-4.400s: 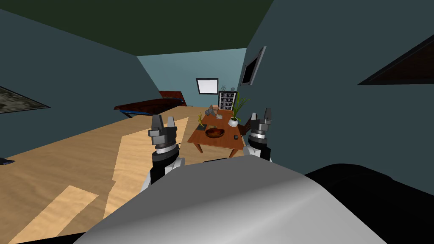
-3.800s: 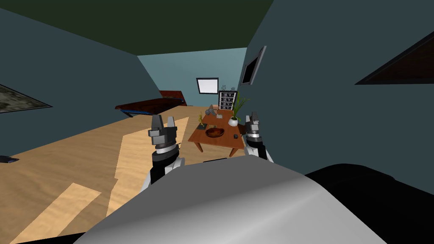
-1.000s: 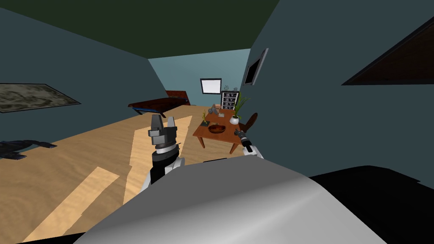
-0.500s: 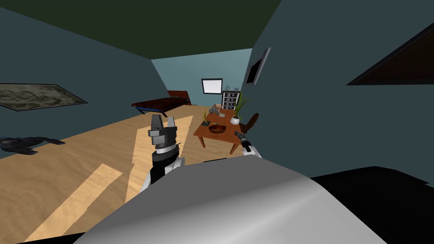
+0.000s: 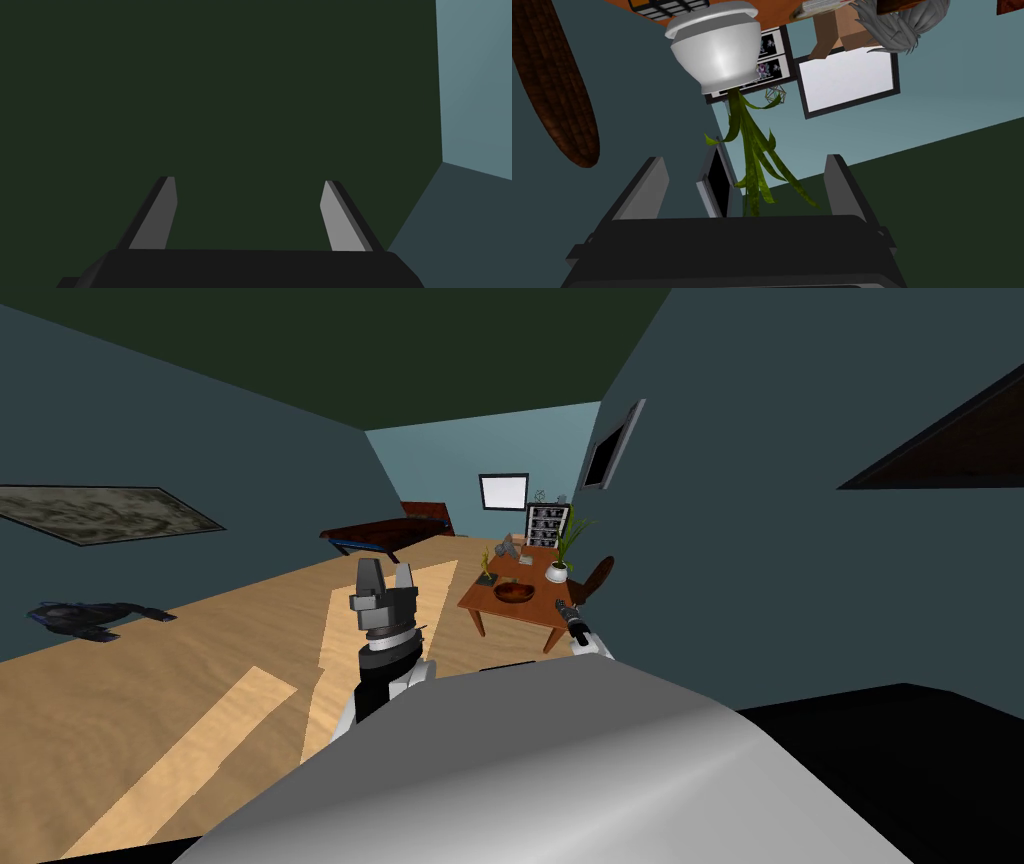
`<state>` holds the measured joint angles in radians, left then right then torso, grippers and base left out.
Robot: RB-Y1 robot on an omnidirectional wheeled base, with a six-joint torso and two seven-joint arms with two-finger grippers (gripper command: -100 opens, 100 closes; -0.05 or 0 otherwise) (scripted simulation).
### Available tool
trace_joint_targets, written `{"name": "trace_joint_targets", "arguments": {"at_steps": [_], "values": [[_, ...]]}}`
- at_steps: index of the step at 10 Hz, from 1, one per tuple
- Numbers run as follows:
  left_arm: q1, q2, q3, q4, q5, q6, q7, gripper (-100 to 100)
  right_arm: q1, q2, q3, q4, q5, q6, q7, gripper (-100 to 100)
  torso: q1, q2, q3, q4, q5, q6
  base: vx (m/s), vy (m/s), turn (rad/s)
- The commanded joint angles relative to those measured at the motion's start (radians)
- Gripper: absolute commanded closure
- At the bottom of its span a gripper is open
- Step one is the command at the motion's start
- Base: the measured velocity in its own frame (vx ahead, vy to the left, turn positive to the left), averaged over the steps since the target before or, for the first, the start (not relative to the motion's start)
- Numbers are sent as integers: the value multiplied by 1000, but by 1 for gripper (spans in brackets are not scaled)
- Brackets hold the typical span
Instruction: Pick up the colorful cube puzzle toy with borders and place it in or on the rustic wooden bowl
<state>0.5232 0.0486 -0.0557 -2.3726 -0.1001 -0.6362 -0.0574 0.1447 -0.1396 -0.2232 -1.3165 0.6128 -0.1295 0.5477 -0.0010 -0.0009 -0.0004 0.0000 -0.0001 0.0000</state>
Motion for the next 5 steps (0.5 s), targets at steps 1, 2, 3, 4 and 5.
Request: {"name": "trace_joint_targets", "arguments": {"at_steps": [1, 2, 3, 4, 5], "values": [[0, 0, 0, 0, 0, 0, 0, 0, -1, -1, -3, 28, 12, 9, 5, -100, 0, 0, 0, 0, 0, 0, 7, -14, 36], [0, 0, 0, 0, 0, 0, 0, 0, -18, 1, -14, 73, 38, 26, 15, -100, 0, 0, 0, 0, 0, 0, 14, -15, 54], [0, 0, 0, 0, 0, 0, 0, 0, -18, 1, -14, 73, 38, 26, 15, -100, 0, 0, 0, 0, 0, 0, 12, -16, 37], [0, 0, 0, 0, 0, 0, 0, 0, -35, 2, -25, 112, 62, 41, 25, -100, 0, 0, 0, 0, 0, 0, 14, -17, 74], [0, 0, 0, 0, 0, 0, 0, 0, -35, 2, -25, 116, 62, 41, 25, -100, 0, 0, 0, 0, 0, 0, 14, -18, 27]]}}
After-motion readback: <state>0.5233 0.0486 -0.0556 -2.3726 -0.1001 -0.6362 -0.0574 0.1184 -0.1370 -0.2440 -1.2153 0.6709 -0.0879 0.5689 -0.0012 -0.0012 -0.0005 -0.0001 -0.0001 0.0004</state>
